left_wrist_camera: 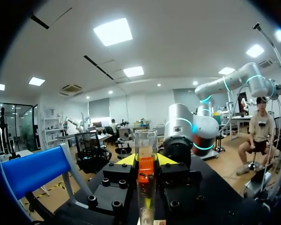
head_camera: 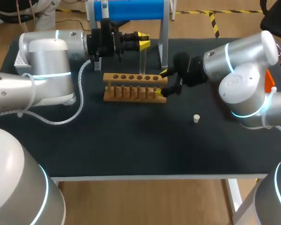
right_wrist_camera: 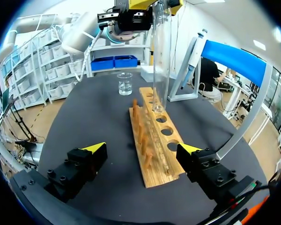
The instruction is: Invert the test tube, pick up the pipette, mount the tip to pipette, aspirate from beaker and dispense into the tube, eject the tip, return the pipette, and cap with the stopper.
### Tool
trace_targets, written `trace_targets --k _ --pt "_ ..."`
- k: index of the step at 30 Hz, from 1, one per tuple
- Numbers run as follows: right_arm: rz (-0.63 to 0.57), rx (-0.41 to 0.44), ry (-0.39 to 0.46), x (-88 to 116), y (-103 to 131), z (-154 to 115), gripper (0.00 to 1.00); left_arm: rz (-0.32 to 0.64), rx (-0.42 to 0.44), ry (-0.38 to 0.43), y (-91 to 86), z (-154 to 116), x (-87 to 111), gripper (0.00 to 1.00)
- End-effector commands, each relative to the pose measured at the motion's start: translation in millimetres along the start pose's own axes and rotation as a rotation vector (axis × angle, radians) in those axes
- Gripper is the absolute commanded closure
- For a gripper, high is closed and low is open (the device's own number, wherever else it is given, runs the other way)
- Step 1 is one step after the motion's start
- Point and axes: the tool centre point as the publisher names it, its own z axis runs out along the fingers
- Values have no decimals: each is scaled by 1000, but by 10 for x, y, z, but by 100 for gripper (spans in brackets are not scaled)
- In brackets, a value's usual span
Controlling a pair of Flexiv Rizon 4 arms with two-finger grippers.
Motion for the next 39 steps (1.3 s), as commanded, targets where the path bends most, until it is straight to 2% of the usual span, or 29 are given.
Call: trace_targets --k 1,25,39 --pt "0 0 2 -2 11 -17 0 -1 -1 5 -1 -1 -16 100" --pt "0 0 2 -2 11 -17 0 -4 2 11 18 30 -32 100" --pt "0 0 2 -2 11 -17 0 -34 5 9 157 5 -45 100"
